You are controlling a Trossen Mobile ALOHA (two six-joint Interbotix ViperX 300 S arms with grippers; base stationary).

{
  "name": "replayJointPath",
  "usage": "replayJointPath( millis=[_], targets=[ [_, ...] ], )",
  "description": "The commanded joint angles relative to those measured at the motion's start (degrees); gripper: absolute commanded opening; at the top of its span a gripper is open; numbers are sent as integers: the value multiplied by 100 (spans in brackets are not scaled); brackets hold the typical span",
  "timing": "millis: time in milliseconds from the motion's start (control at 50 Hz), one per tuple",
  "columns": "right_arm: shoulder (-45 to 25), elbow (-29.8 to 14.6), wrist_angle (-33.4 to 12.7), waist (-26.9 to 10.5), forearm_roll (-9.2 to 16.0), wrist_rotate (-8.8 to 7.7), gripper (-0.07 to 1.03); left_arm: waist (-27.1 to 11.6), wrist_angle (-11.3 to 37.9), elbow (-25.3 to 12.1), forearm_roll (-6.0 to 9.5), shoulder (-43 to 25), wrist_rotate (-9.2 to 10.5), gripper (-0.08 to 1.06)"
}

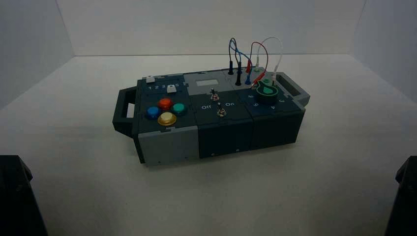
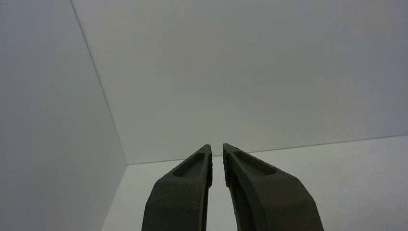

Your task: Insert the red wire.

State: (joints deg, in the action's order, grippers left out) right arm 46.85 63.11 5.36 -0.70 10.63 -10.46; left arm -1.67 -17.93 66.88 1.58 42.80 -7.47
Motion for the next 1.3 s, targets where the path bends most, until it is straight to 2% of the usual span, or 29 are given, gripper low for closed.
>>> replayJointPath(
  millis=[20, 520, 680, 820, 1120, 1300],
  targets=[
    [-9, -167, -9, 0, 9, 18, 39, -9, -35, -114, 0, 9, -18, 15],
    [-9, -167, -44, 0, 9, 18, 39, -9, -44, -105, -9, 9, -9, 15],
    [0, -185, -308, 0, 53, 18, 39, -26, 246, -176, -9, 88, 0, 11],
    [62, -325, -809, -9, 132, 26, 39, -334, 914, -387, 0, 202, 18, 7],
    [149, -1028, -2435, -9, 167, 26, 39, -1055, 2443, -984, 35, 202, 18, 7],
    [62, -1292, -3261, -9, 378, 35, 49, -1380, 3129, -1222, 105, 220, 26, 5]
  ],
)
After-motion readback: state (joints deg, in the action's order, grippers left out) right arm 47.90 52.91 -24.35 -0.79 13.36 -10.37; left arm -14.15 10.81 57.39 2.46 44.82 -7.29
